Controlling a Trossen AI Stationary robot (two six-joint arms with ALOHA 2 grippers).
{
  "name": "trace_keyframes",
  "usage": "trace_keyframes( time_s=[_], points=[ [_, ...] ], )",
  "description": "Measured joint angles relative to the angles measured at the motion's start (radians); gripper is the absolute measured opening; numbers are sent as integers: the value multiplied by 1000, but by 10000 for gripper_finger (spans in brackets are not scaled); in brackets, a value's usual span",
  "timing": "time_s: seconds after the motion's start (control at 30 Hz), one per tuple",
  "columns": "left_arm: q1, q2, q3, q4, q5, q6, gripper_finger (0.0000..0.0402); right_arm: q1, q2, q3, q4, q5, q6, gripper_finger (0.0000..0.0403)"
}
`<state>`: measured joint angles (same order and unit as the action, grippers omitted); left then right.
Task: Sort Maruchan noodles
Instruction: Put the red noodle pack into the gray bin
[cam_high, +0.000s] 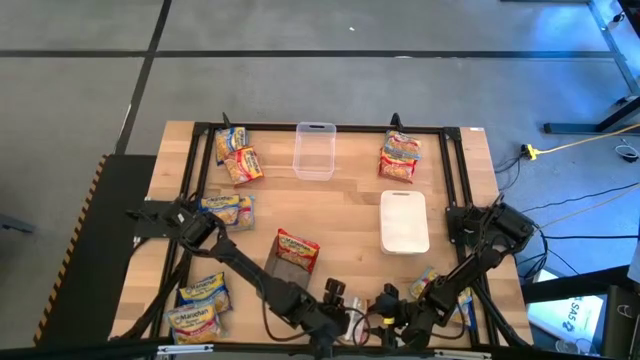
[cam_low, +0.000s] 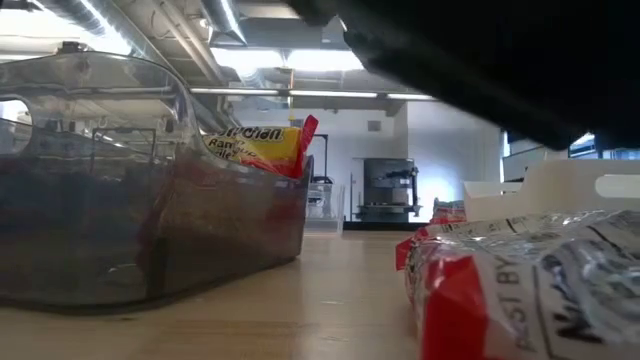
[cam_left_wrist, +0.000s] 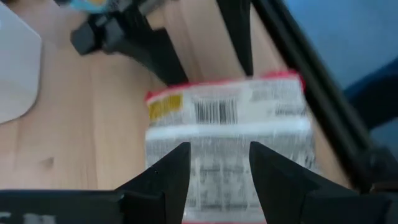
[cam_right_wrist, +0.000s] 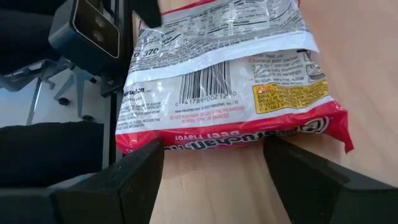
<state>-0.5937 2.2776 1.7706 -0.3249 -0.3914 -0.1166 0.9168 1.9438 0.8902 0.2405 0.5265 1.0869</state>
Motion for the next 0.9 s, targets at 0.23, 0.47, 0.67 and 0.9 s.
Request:
trace_keyframes(
  time_s=[0.23,0.47,0.67,0.9],
  points=[
    [4,-1,13,19,-51,-97,158,-1,2,0,-9,67,-17,276],
    [7,-1,44,16,-45,-221,158,-1,2,0,-7,93,-46,276],
    [6,0,159,-105,-45,-266,158,-1,-5,-1,-16,94,-71,276],
    [-1,-1,257,-317,-43,-355,158,0,-72,-1,-132,79,-70,276]
  ],
)
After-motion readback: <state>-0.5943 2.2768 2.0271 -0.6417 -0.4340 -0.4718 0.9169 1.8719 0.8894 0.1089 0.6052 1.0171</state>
